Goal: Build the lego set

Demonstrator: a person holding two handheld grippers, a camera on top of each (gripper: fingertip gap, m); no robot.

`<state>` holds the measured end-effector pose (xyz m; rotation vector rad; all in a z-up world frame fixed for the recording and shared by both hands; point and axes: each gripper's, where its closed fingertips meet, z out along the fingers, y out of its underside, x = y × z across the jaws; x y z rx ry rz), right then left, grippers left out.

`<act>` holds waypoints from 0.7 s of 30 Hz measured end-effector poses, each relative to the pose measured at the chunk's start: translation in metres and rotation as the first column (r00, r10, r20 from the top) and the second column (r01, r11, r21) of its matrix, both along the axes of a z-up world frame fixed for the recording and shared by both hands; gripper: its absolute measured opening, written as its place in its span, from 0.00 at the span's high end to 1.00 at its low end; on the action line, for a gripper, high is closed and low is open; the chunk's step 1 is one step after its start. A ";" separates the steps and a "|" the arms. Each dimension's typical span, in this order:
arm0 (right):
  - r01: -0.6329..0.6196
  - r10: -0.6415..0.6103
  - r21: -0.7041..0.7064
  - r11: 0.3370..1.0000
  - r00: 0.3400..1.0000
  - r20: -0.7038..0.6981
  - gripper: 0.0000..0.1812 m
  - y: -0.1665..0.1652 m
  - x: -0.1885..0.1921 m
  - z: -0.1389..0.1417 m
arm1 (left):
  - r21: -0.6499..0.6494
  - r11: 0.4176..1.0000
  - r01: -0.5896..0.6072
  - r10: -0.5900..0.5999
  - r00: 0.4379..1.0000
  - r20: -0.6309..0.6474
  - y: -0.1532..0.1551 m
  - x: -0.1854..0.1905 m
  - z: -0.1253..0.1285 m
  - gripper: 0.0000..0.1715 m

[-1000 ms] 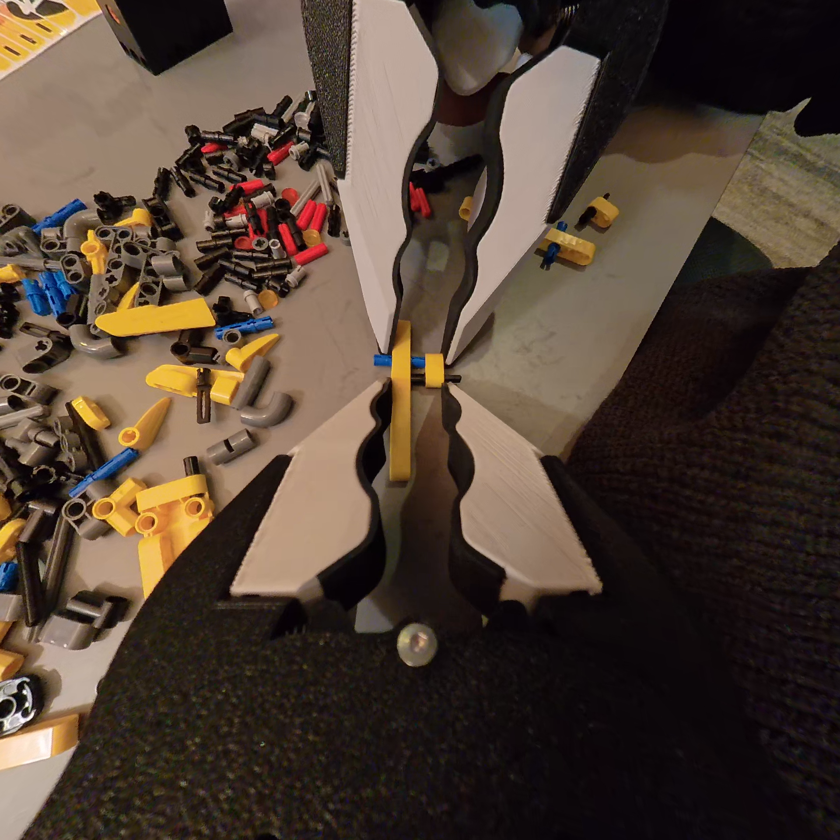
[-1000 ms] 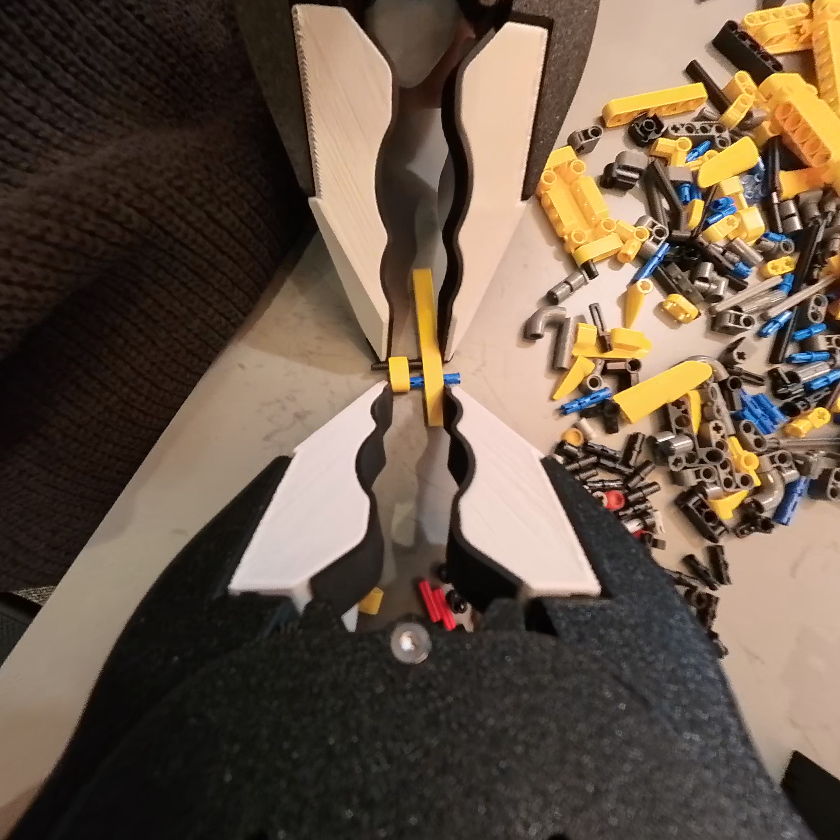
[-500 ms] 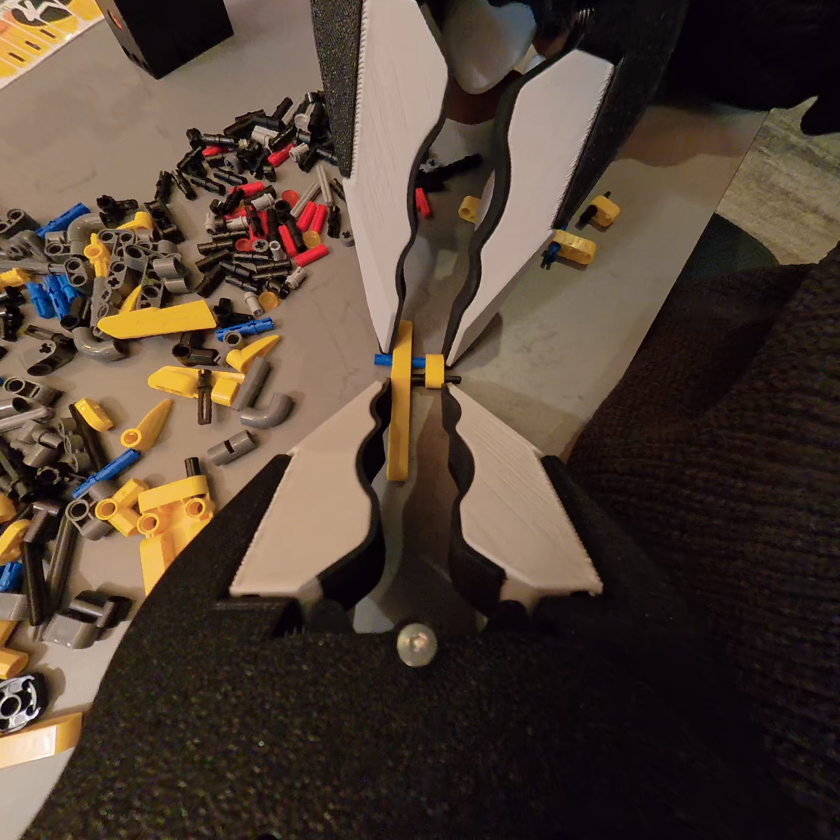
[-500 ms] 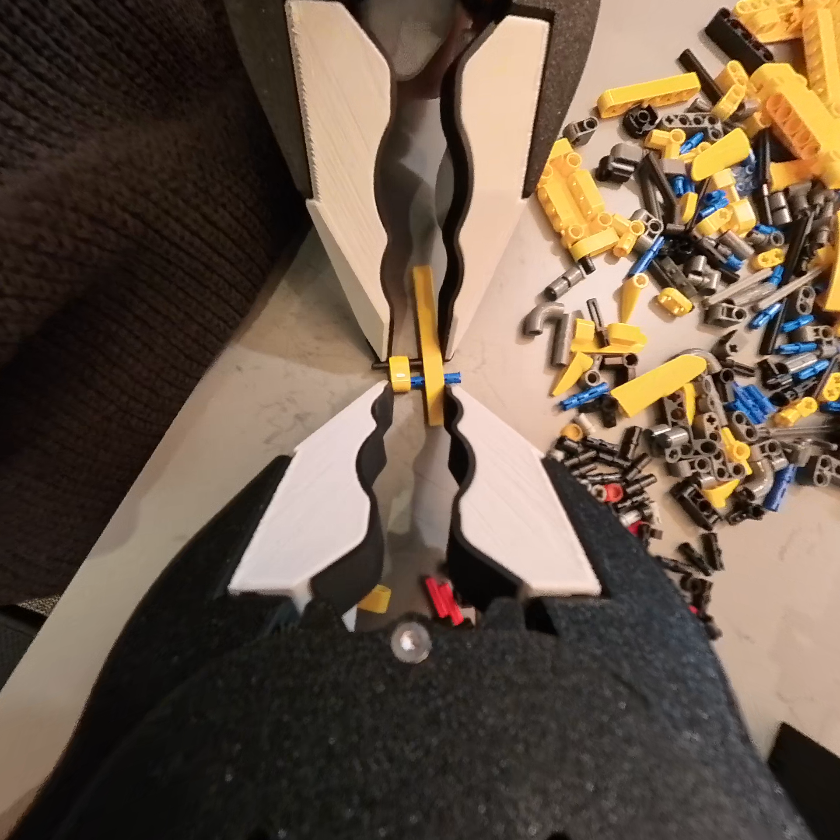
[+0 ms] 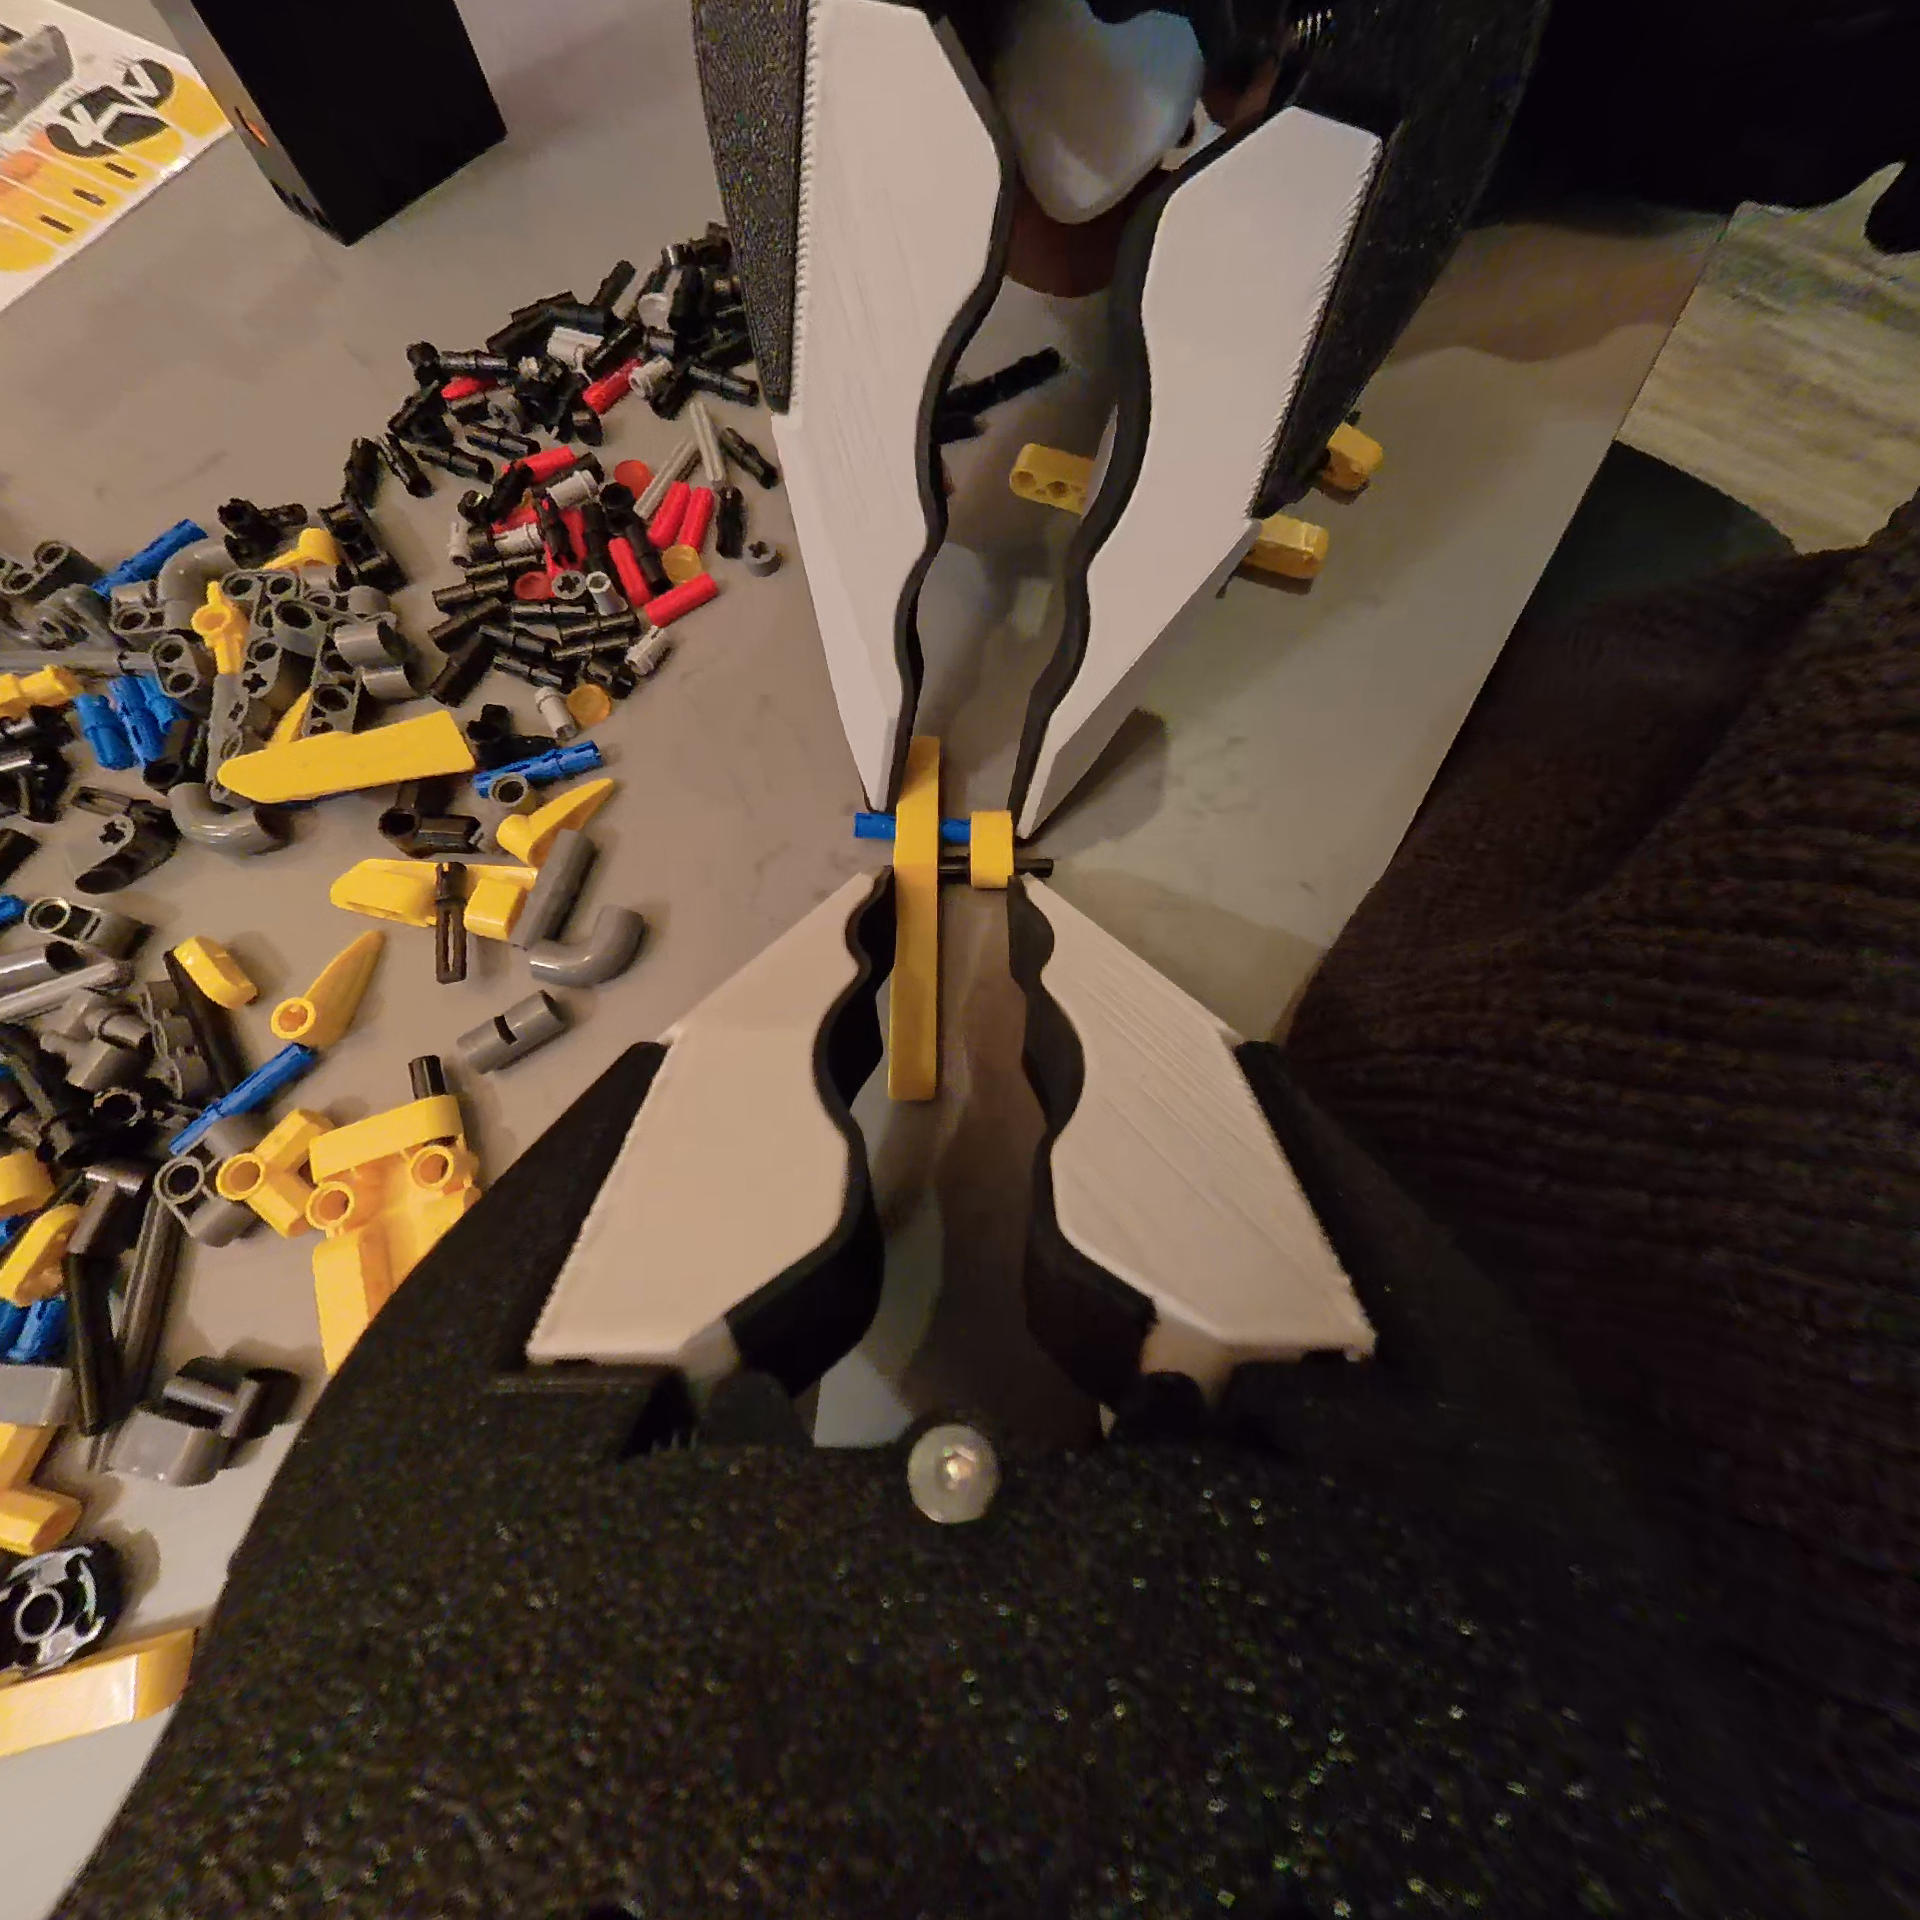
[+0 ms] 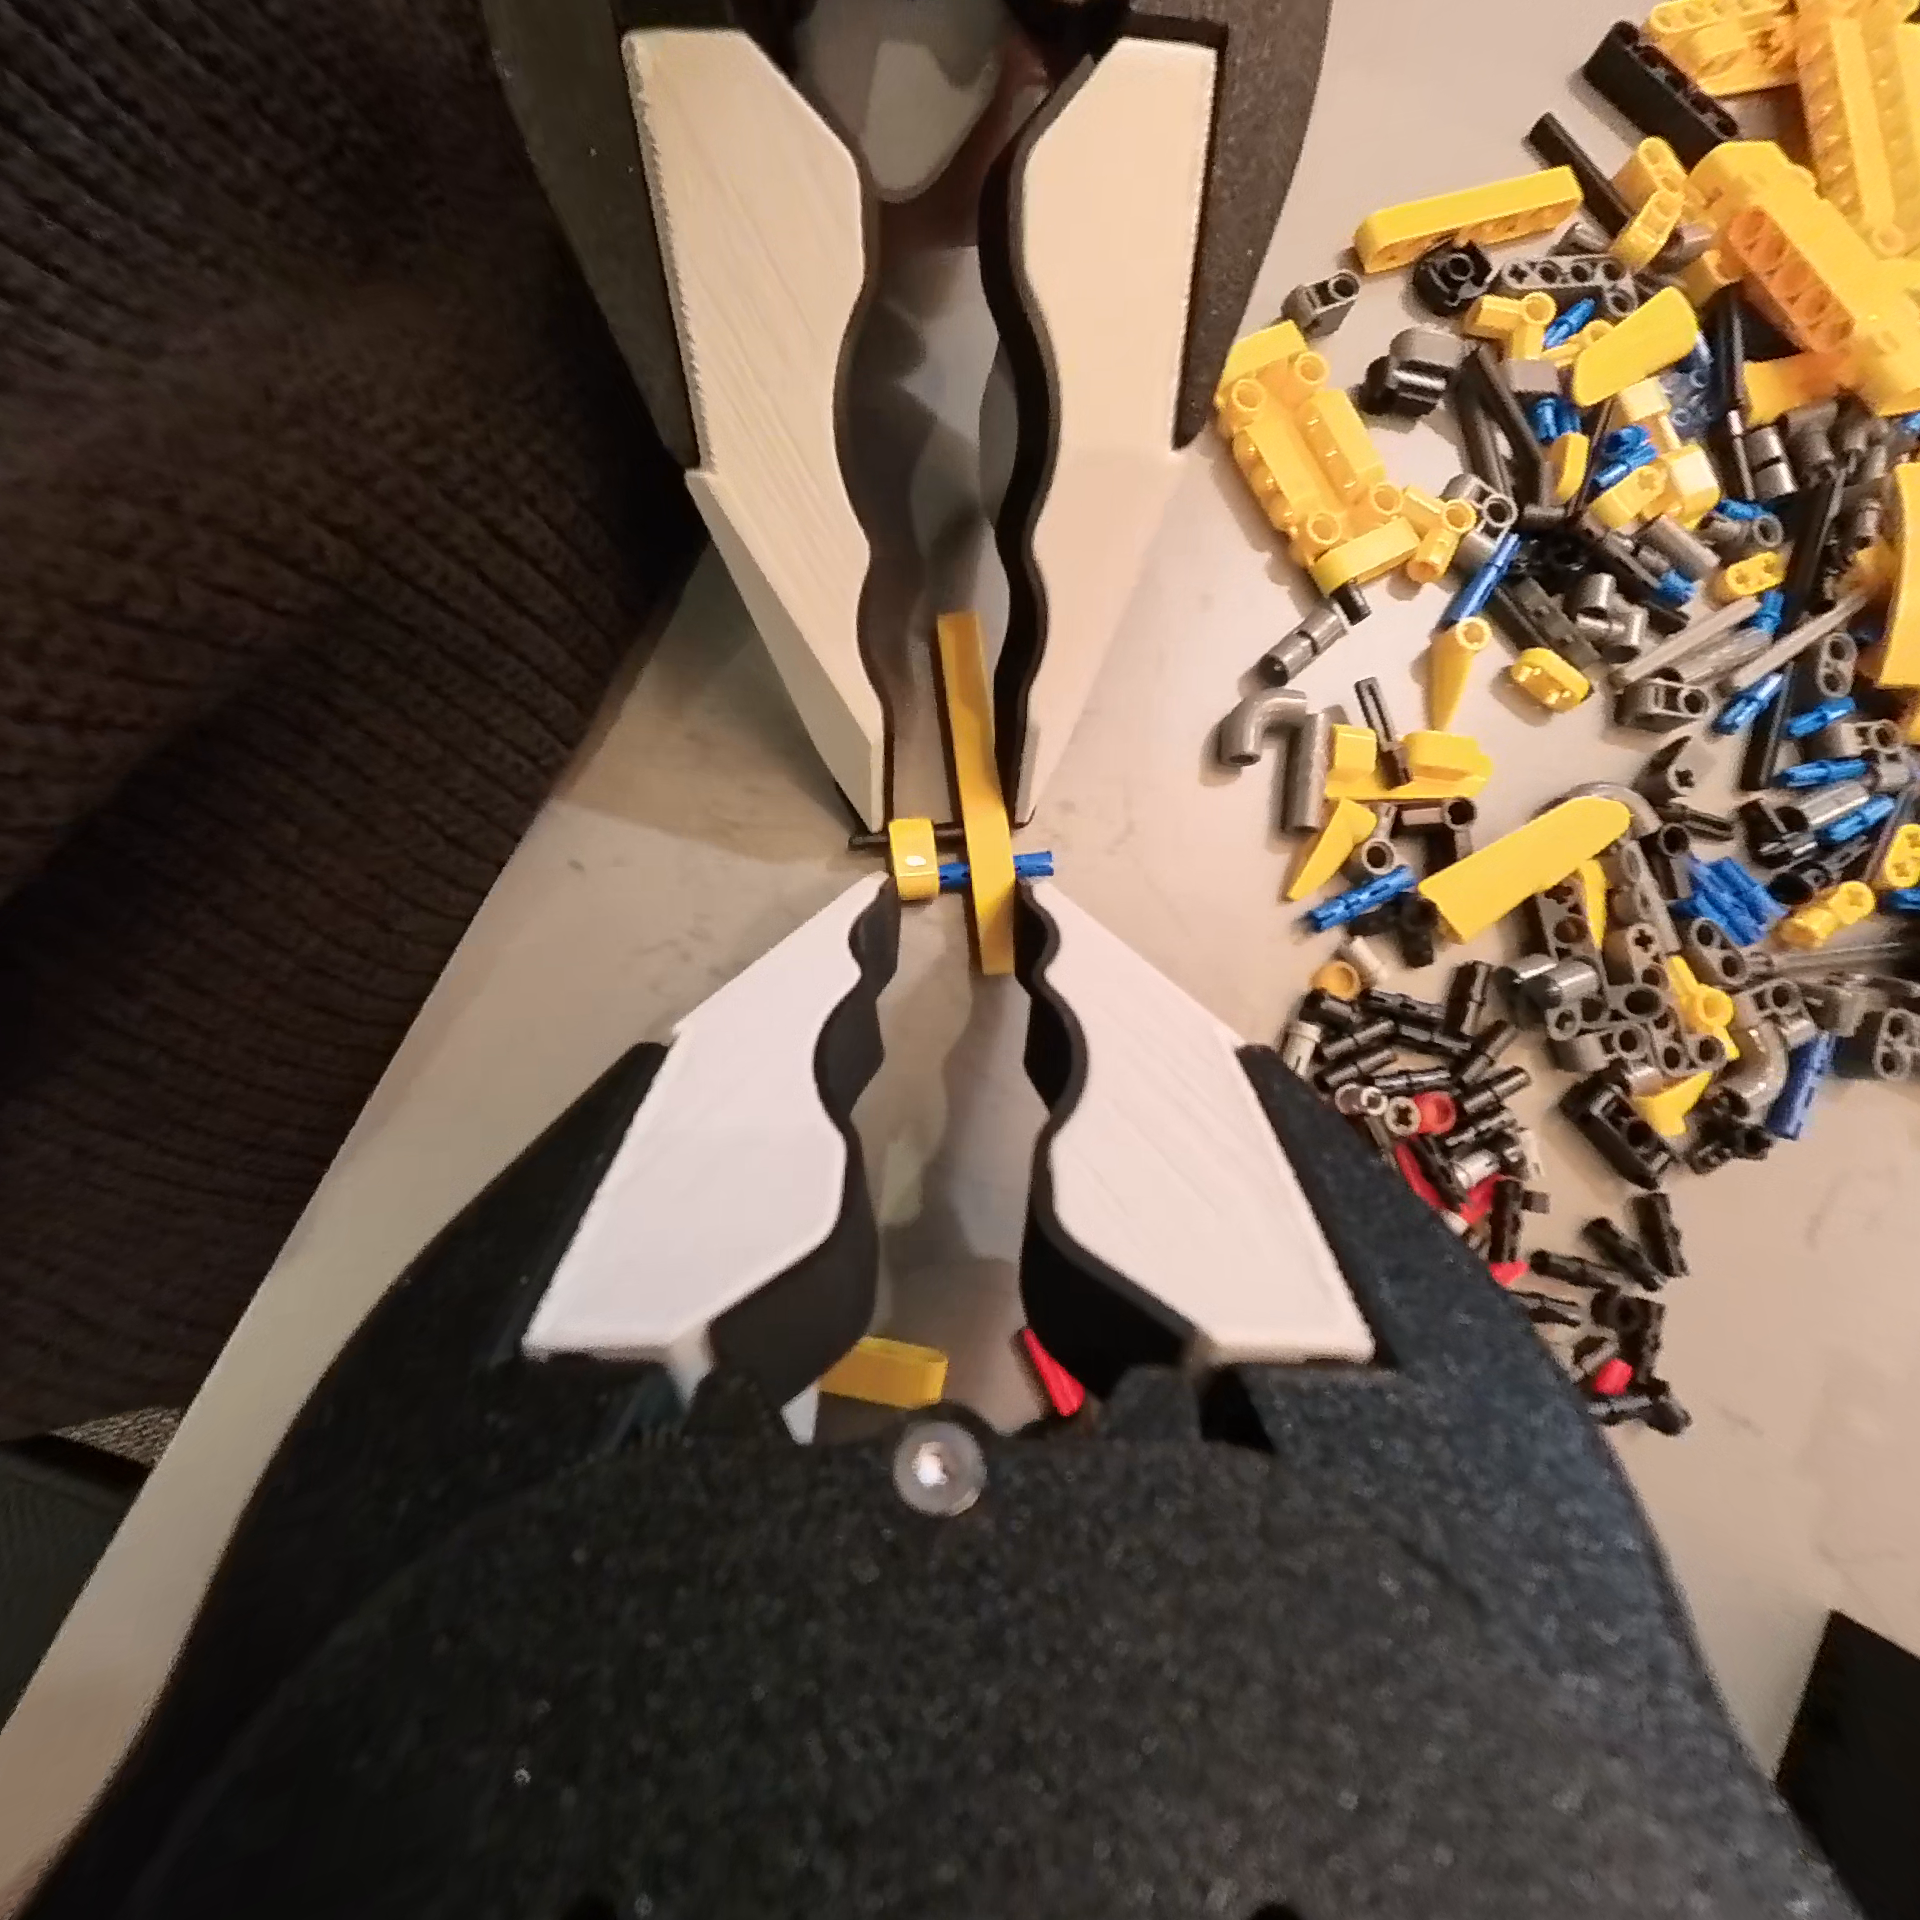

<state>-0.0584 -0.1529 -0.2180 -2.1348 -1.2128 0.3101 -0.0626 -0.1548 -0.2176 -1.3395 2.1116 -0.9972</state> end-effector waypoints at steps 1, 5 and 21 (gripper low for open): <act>0.009 -0.009 0.004 1.000 1.000 0.002 0.88 0.000 0.000 0.000 | 0.014 1.000 0.002 -0.002 1.000 0.006 0.000 0.000 0.000 0.88; 0.030 -0.030 0.002 1.000 1.000 0.002 0.88 -0.012 -0.010 0.000 | -0.012 0.998 0.070 -0.070 0.997 -0.017 -0.013 -0.012 0.000 0.88; 0.301 -0.300 0.035 0.953 0.954 -0.022 0.96 -0.039 -0.037 0.000 | -0.039 0.987 0.156 -0.156 0.988 0.012 -0.041 -0.035 0.001 0.81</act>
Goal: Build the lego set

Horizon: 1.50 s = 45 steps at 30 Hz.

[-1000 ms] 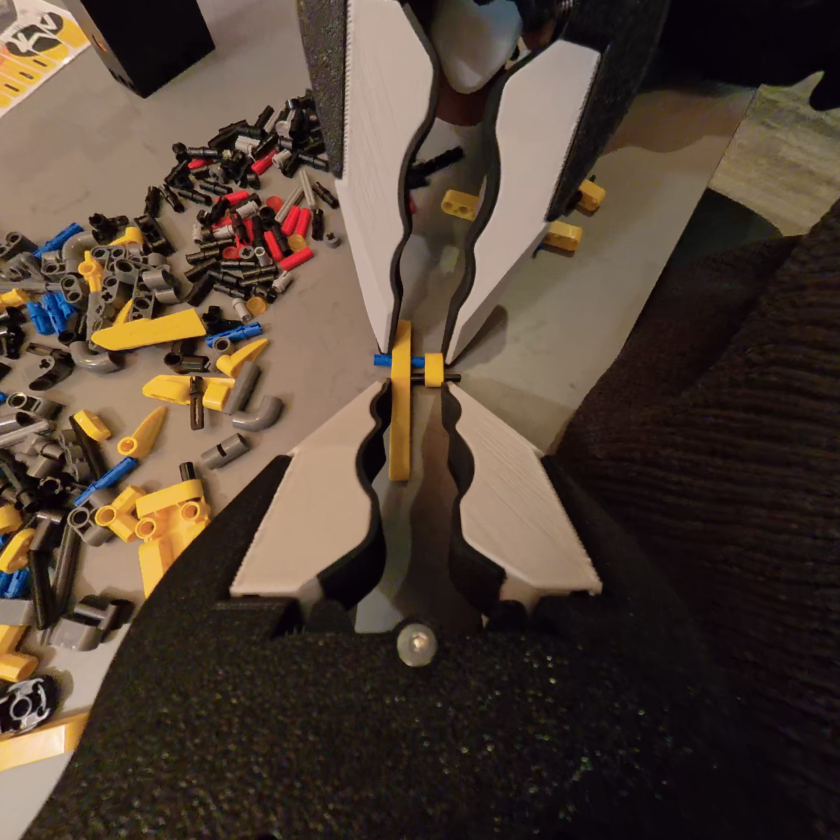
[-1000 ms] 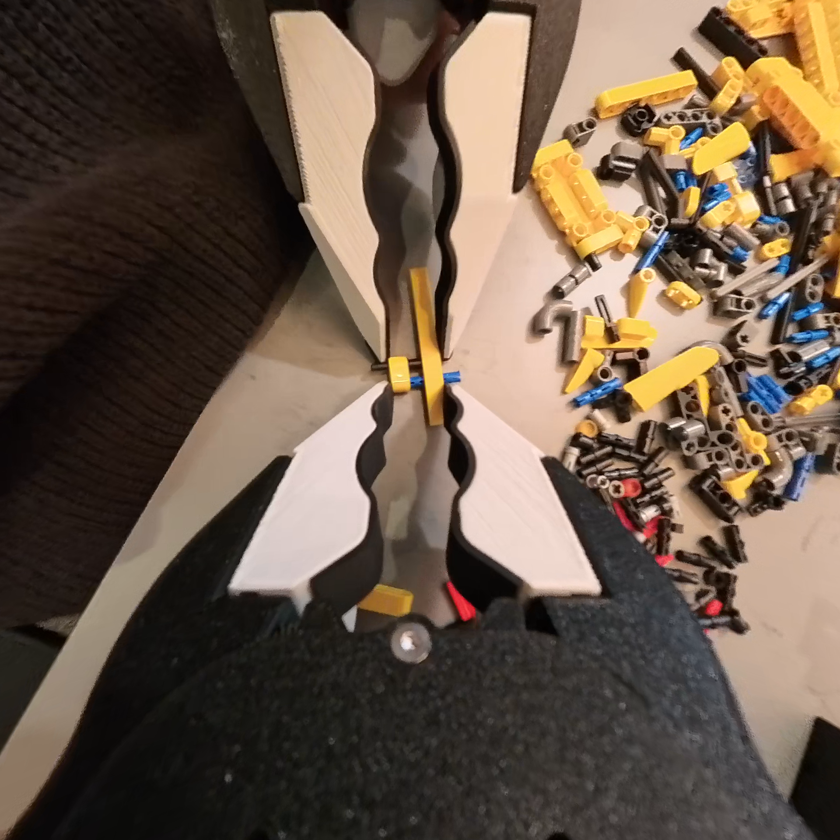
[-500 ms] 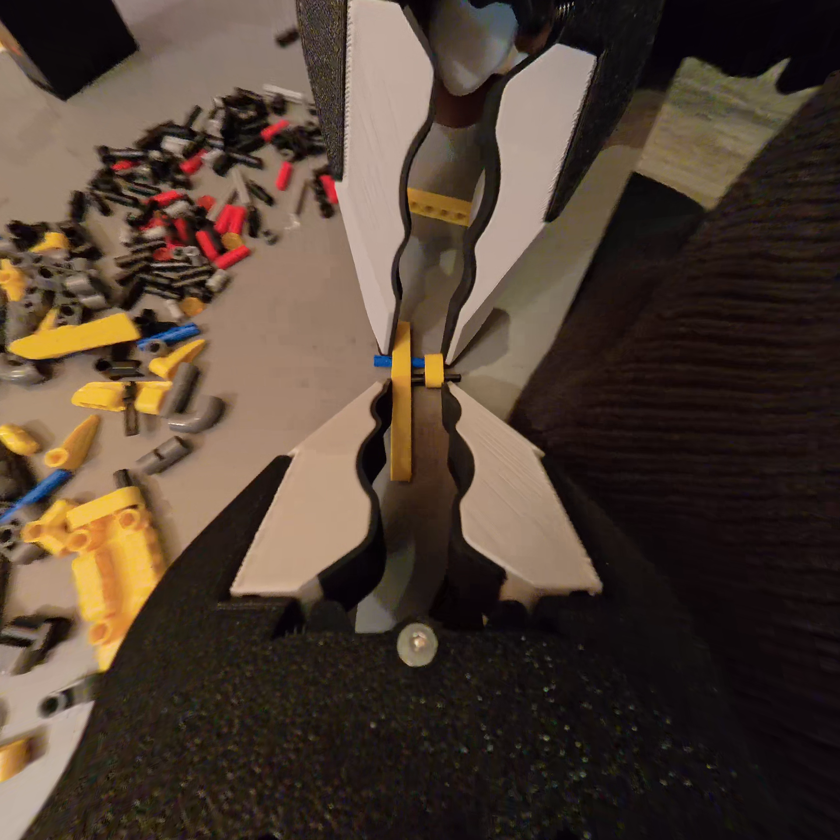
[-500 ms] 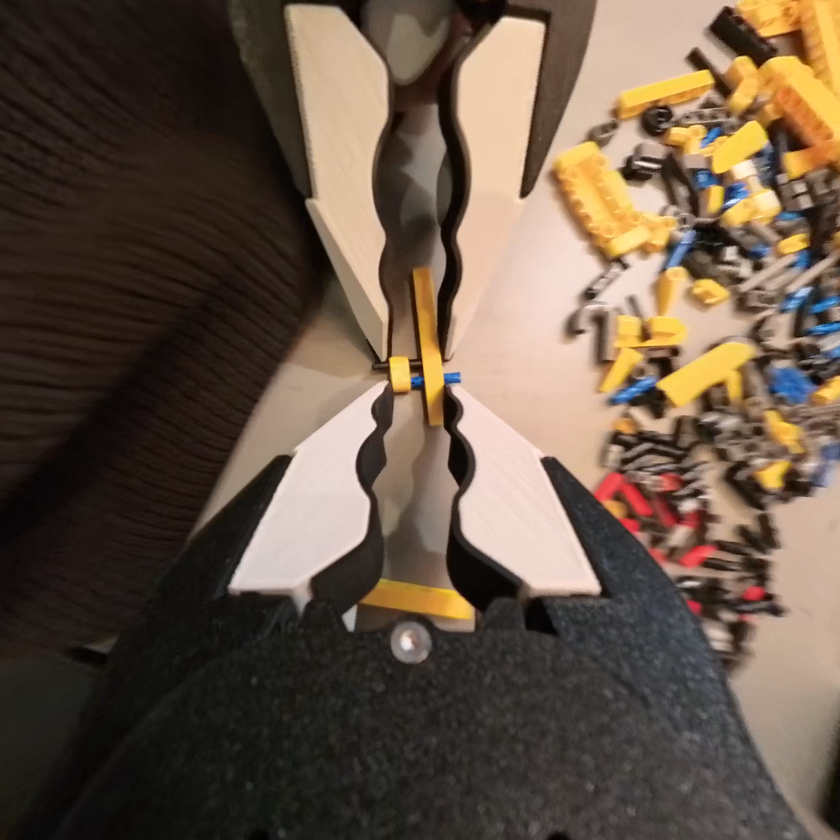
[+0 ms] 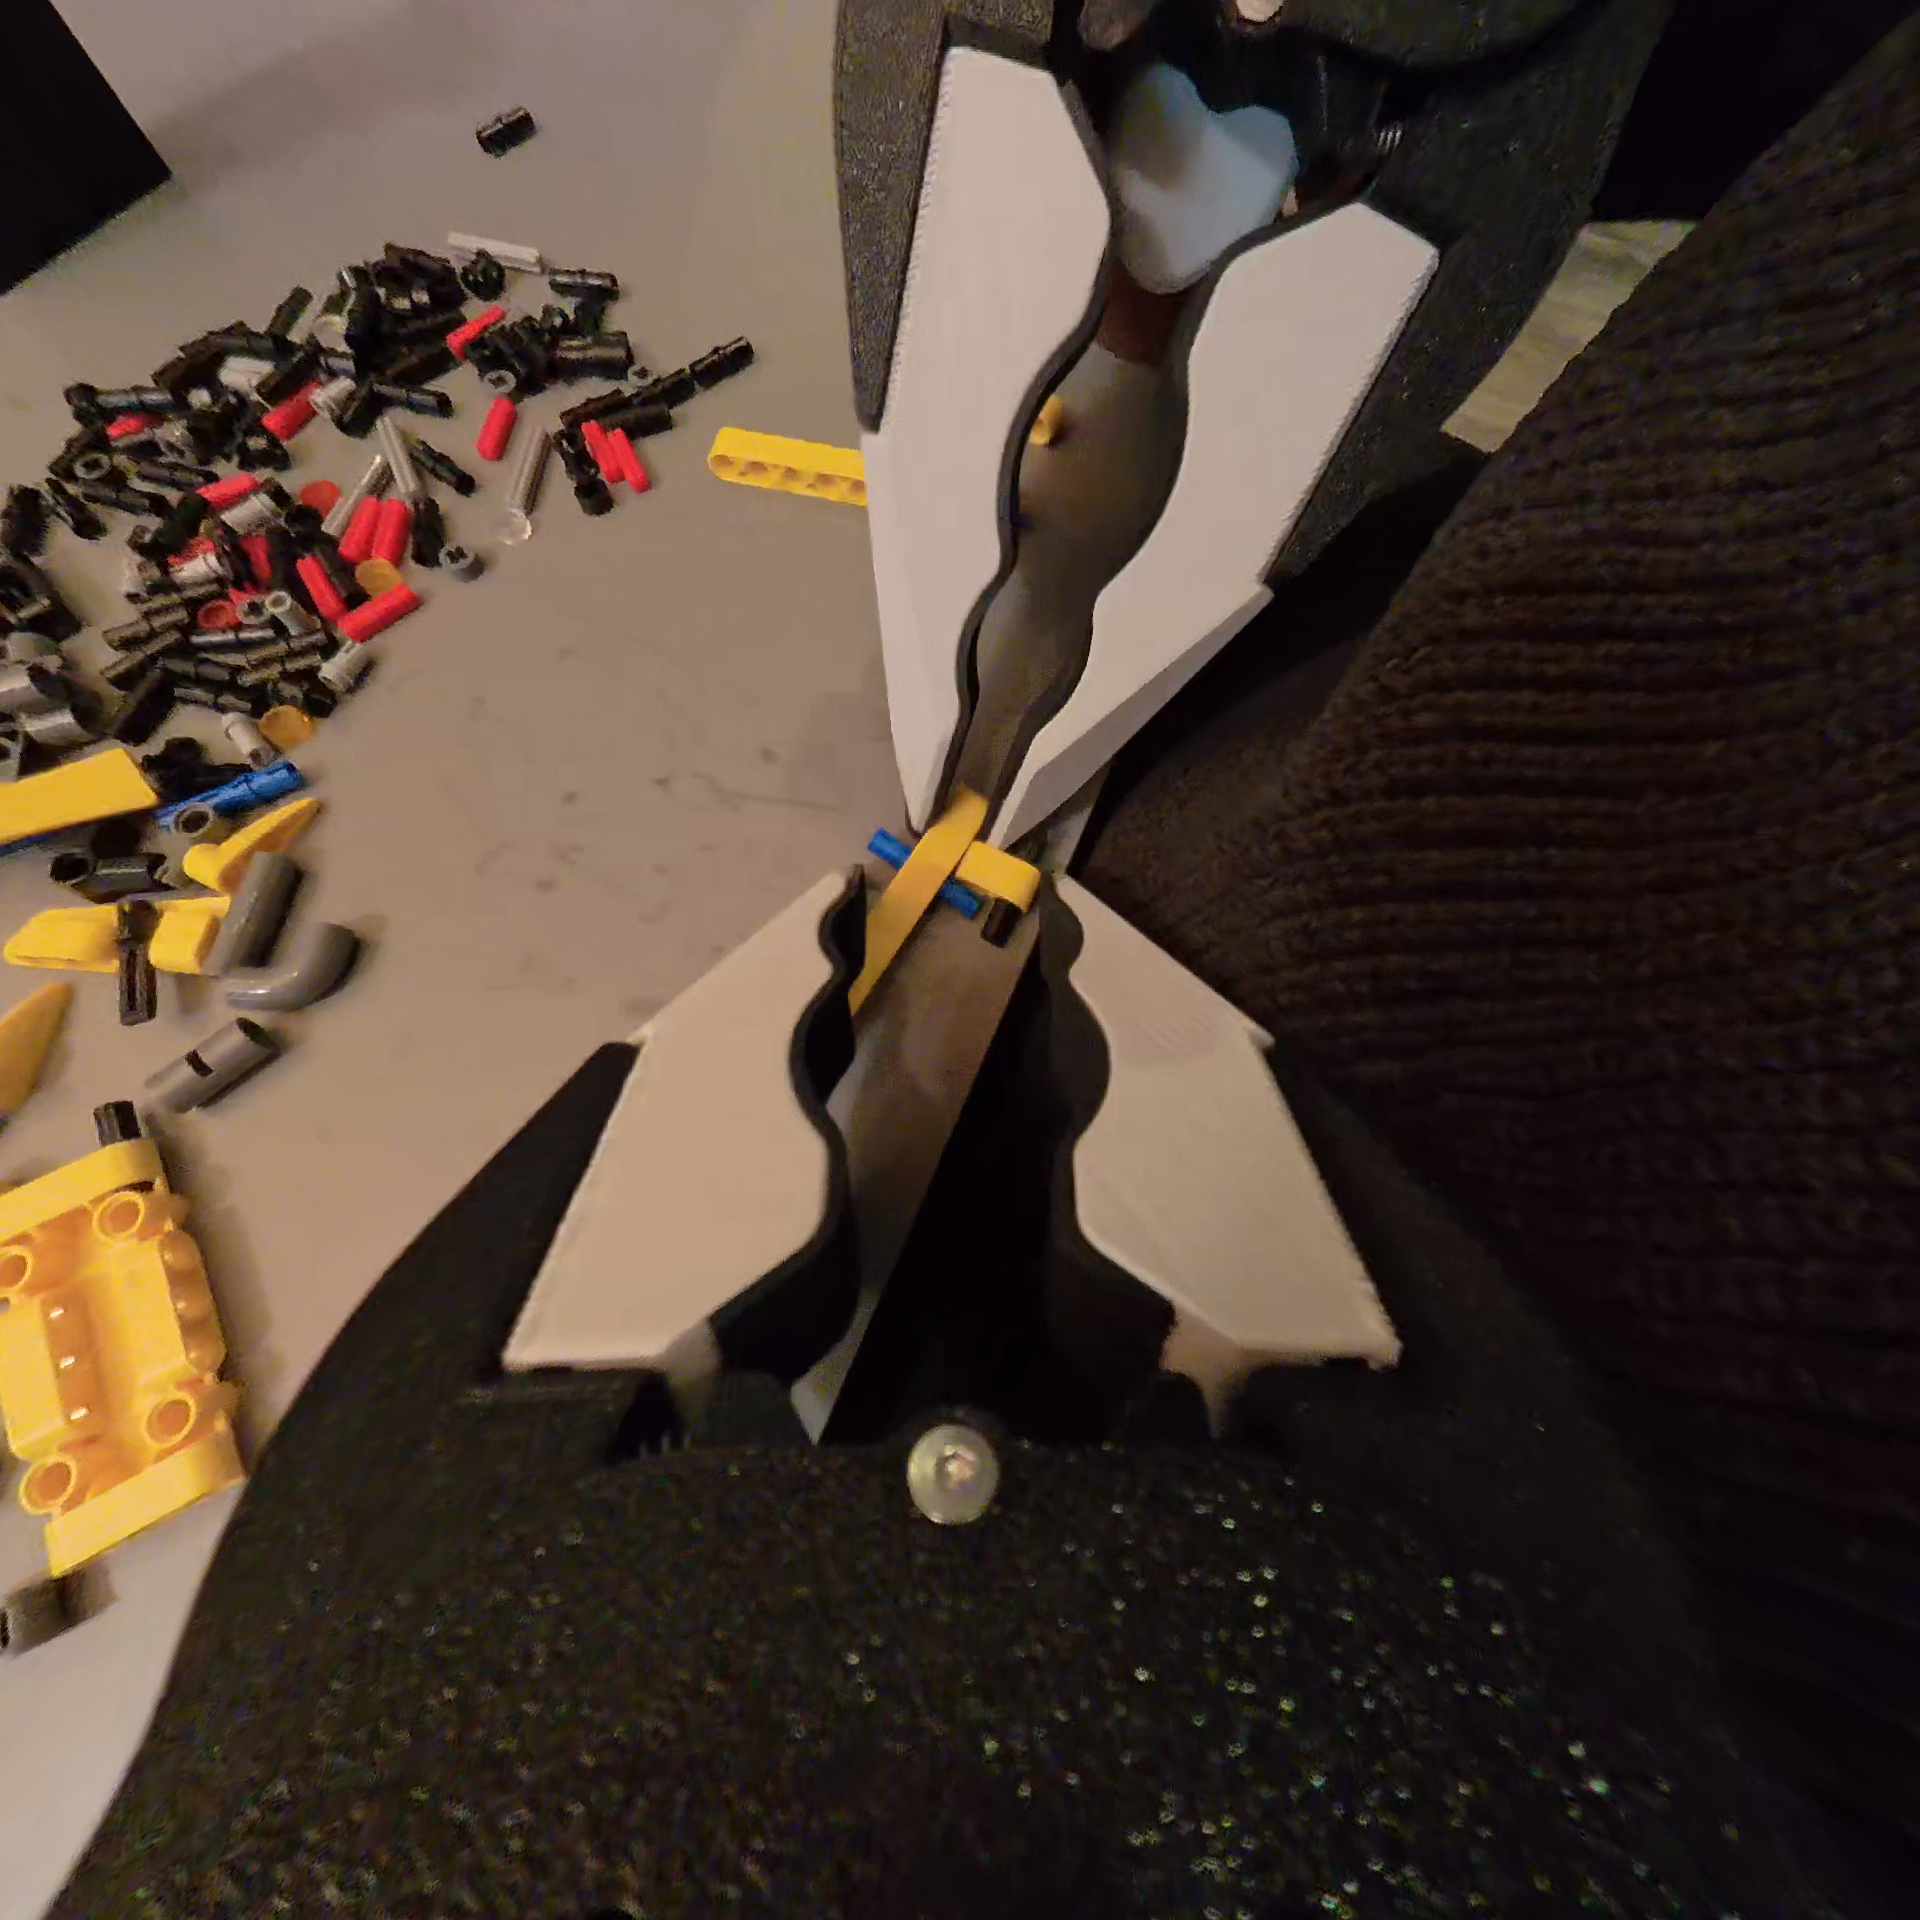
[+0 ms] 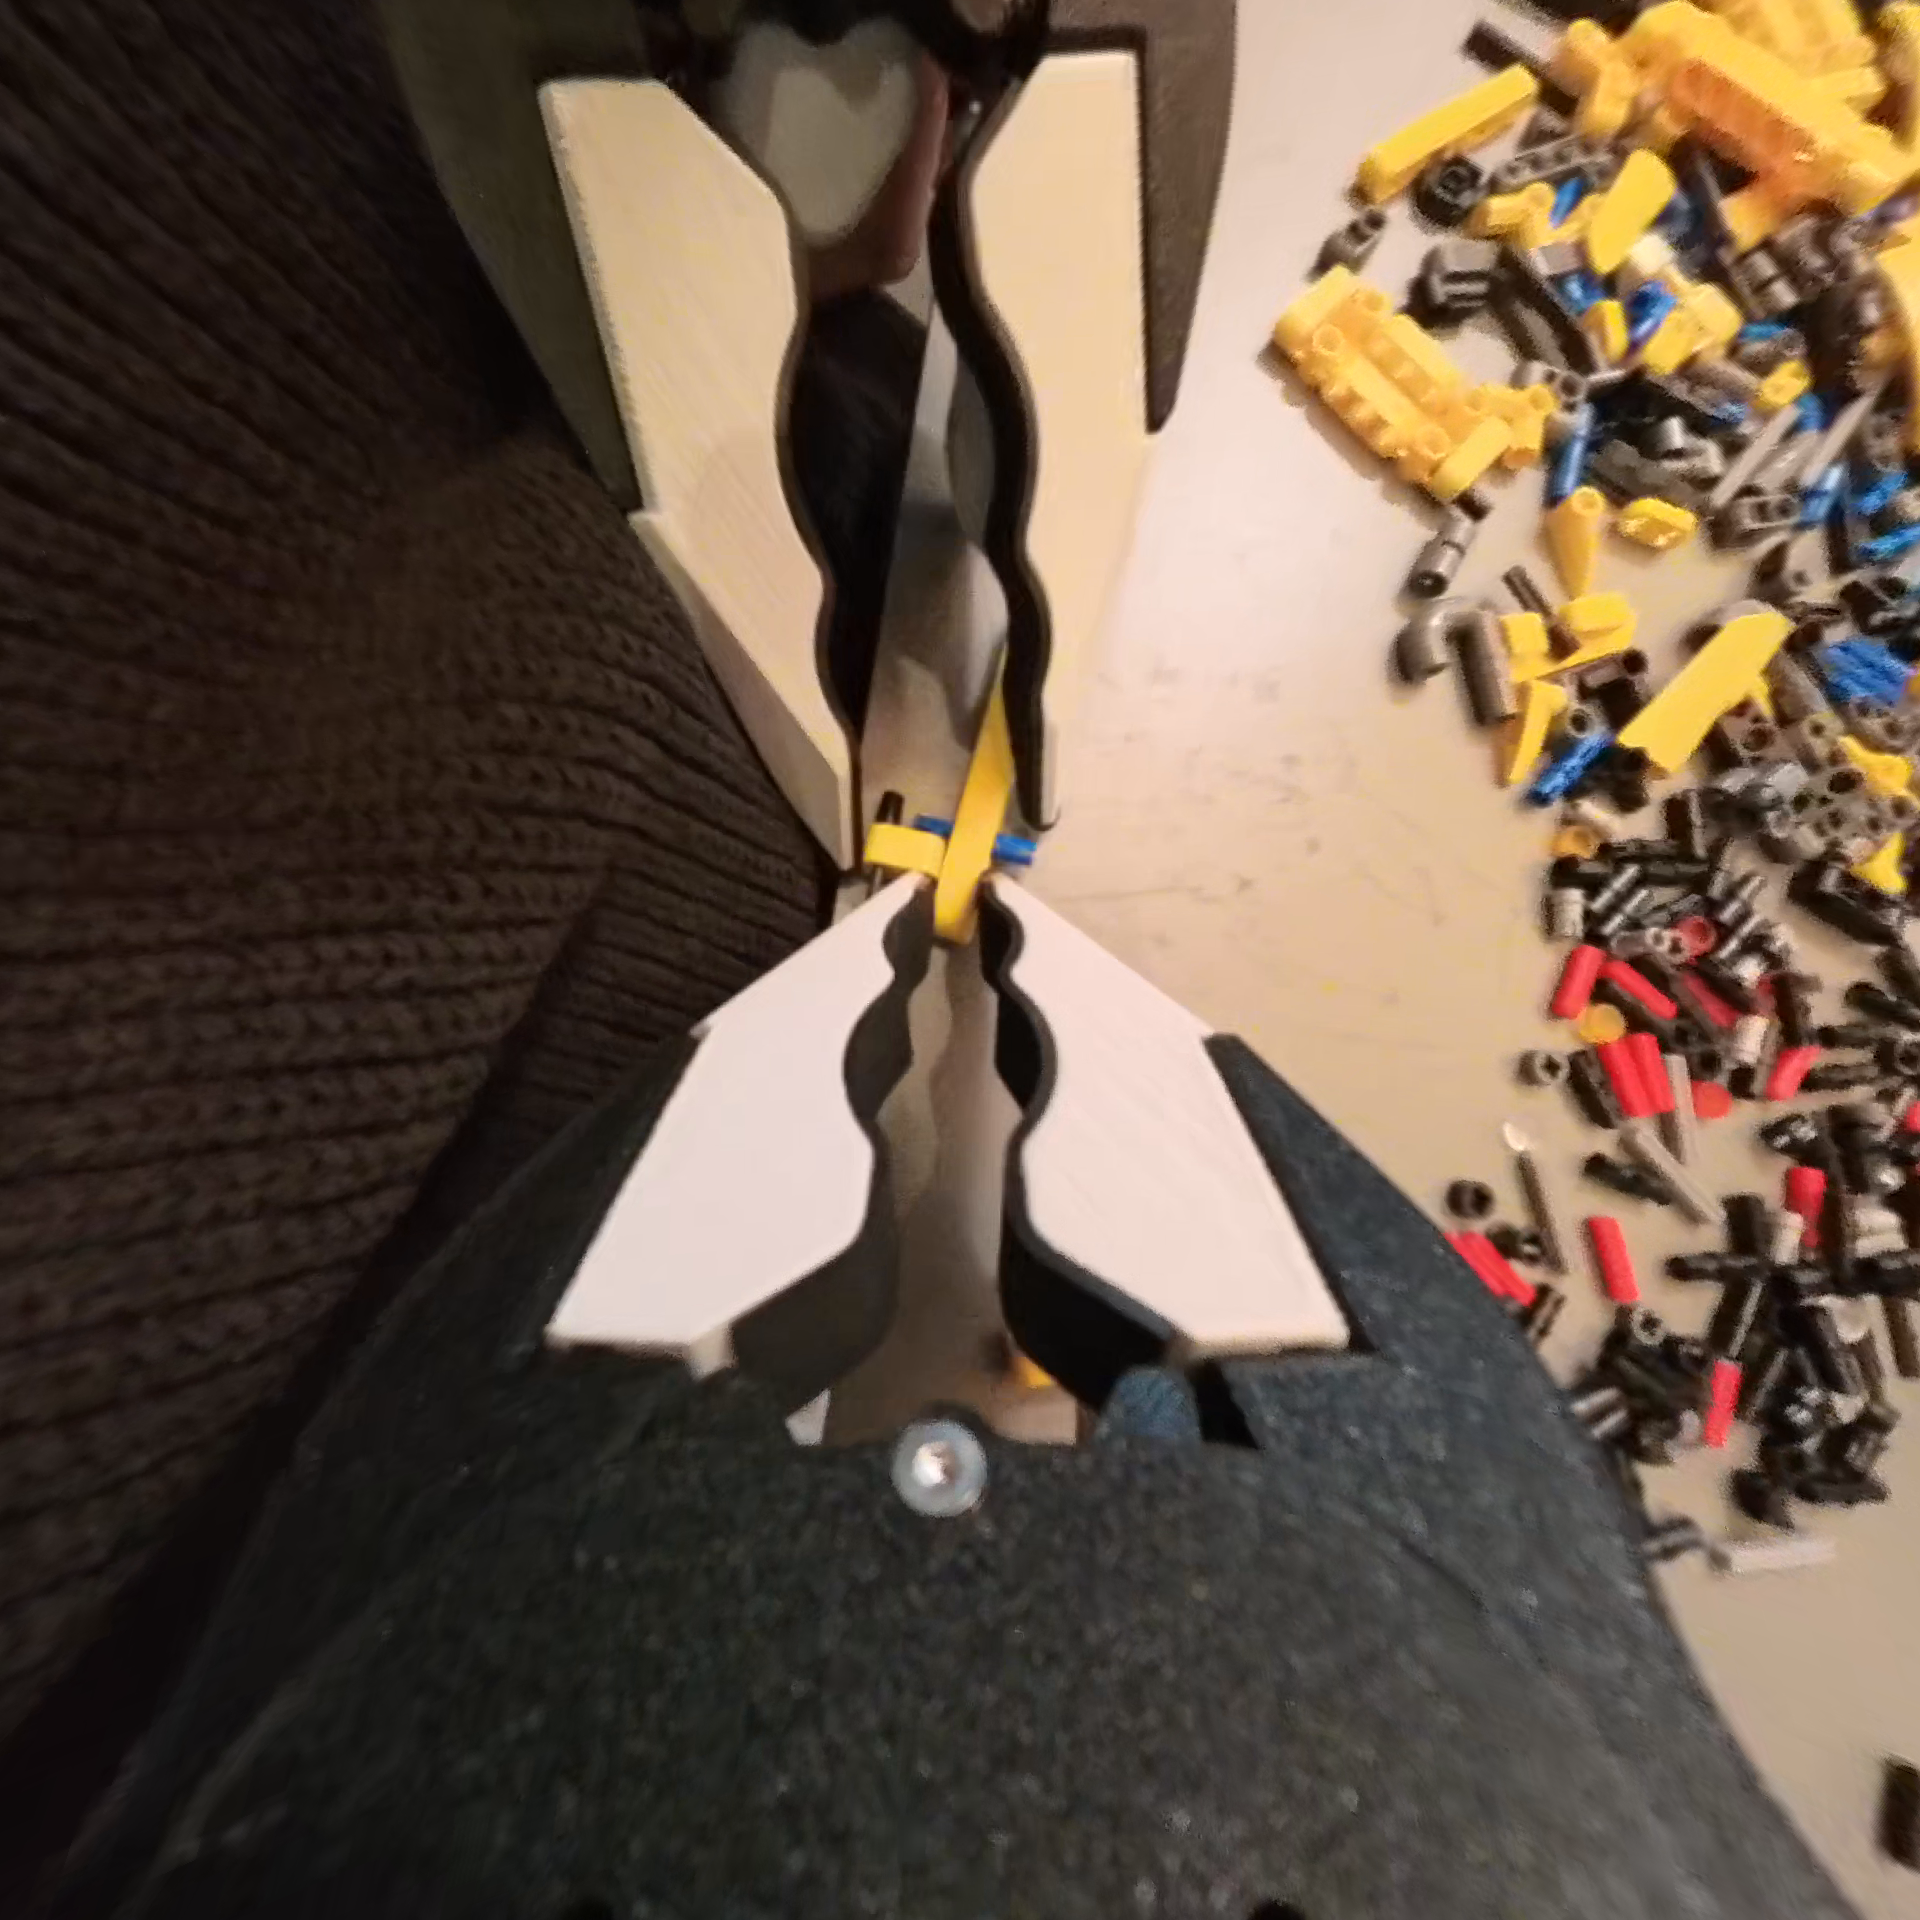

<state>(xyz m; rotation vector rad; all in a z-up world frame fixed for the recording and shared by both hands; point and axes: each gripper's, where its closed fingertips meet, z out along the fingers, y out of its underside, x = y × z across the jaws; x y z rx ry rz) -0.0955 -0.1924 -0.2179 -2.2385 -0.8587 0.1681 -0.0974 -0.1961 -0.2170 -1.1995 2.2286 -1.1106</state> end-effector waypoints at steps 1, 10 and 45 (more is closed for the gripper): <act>0.015 -0.015 0.008 1.000 1.000 0.009 0.95 0.000 0.000 0.000 | -0.003 1.000 -0.001 0.001 1.000 -0.010 0.000 0.000 0.000 0.82; 0.092 -0.091 0.029 0.995 0.995 -0.035 0.93 0.000 0.007 0.003 | -0.112 0.994 -0.010 0.006 0.999 -0.034 0.004 -0.001 0.006 0.86; 0.069 -0.198 0.428 0.901 0.943 0.266 0.84 0.036 0.032 0.050 | -0.526 0.840 -0.135 0.068 0.987 -0.146 0.036 0.007 0.054 0.96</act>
